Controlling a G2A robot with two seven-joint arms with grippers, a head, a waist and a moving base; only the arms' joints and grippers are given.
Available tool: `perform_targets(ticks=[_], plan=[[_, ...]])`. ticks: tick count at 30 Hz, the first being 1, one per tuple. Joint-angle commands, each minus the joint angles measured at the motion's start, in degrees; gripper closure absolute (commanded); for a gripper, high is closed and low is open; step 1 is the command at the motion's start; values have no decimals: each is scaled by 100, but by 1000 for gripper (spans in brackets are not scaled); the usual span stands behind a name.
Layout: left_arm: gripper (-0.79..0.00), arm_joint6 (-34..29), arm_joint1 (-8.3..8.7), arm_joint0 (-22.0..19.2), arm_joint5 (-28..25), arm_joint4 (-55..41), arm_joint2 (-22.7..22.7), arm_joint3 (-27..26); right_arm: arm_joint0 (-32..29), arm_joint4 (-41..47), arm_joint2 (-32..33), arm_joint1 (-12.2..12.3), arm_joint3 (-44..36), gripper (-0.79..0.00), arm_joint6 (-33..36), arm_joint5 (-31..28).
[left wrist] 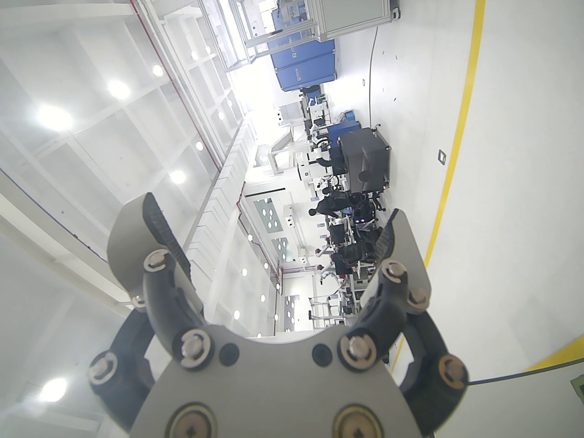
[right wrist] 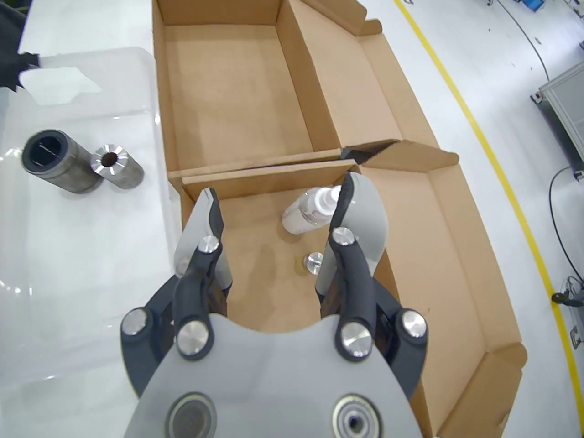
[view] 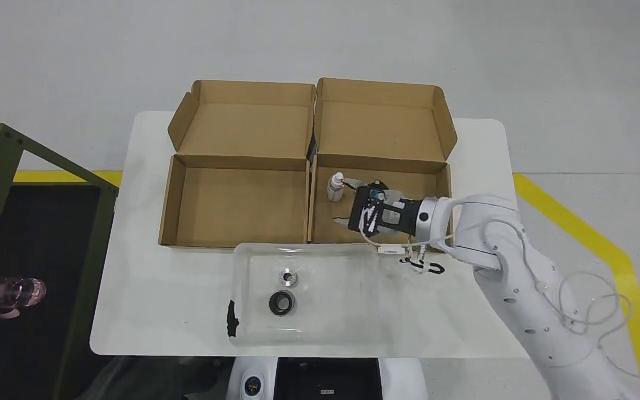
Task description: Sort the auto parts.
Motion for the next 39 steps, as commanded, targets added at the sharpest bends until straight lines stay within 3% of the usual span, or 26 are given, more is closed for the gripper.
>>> perform_targets(ticks=[1,11,25,39], plan=[[-785,0,0,0,0,0,0,0,-80,-125,-81,-4,-93,-388,-92,31],[-785,0,0,0,0,0,0,0,-171,-406,-837,-127,-353,-382,-654,132],[-785,0,0,0,0,0,0,0,-46,-709,-1882,-337,-249,-369,-530,74],[-785,0,0,0,0,0,0,0,-183,-872,-1972,-368,149,-354,-162,266]])
